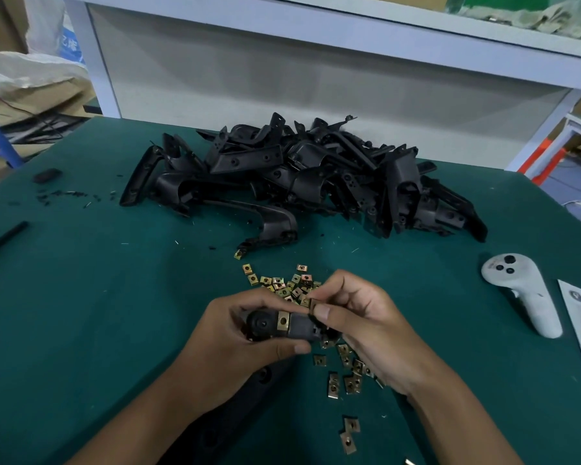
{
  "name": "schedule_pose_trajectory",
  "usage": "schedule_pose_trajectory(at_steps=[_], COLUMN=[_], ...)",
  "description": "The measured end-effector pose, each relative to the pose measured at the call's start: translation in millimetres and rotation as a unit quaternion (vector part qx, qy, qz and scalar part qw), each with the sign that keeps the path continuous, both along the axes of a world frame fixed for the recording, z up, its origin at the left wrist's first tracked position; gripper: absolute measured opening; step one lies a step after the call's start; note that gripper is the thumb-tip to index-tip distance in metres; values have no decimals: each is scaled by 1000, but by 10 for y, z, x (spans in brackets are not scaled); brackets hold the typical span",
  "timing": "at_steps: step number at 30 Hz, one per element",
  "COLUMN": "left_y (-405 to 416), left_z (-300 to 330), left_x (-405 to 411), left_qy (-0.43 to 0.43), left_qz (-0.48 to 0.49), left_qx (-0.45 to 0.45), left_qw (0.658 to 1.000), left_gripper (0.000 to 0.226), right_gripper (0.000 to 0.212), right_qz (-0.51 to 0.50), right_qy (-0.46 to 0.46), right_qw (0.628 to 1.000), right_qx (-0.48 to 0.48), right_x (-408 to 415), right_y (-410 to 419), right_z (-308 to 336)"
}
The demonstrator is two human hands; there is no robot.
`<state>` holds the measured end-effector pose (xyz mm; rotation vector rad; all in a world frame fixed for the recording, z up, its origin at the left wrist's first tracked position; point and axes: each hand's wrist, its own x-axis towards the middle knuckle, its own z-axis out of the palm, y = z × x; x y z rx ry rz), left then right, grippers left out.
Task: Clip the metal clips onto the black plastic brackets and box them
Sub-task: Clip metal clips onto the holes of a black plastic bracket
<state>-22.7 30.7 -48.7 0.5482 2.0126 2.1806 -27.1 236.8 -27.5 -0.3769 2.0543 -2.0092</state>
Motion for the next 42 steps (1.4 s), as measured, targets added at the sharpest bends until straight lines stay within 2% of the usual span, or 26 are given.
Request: schedule_pose_trajectory(at_steps=[5, 10, 13, 19, 22, 27, 33, 39, 42], left_y=[-5, -7, -25, -16, 1, -1, -21, 7, 23], left_z=[17, 1, 2, 11, 16, 15, -19, -22, -7], left_x=[-4, 7, 5, 23, 23, 8, 6, 8, 3], left_qy=[6, 22, 22, 7, -11, -5, 15, 8, 6], left_qz=[7, 9, 5, -10, -21, -16, 1, -5, -3], left_qx=[6, -26, -28, -10, -8, -22, -29, -2, 24], left_qw=[1000, 999, 999, 1000, 1000, 1000, 999, 1000, 1000], left_gripper=[29, 29, 29, 30, 29, 29, 32, 29, 29], right_gripper=[7, 5, 14, 11, 19, 9, 10, 7, 8], right_qz=[-1, -2, -8, 17, 26, 14, 1, 9, 0], right_qy=[-7, 9, 26, 44, 50, 51, 48, 12, 29], right_qw=[1000, 999, 999, 996, 996, 996, 995, 997, 998], right_qx=[-15, 36, 39, 75, 71, 70, 87, 78, 62], right_x=[-13, -5, 4, 17, 16, 13, 14, -3, 5], right_y=[17, 66, 58, 102, 122, 109, 94, 100, 71], right_z=[-10, 38, 39, 114, 124, 107, 75, 108, 79])
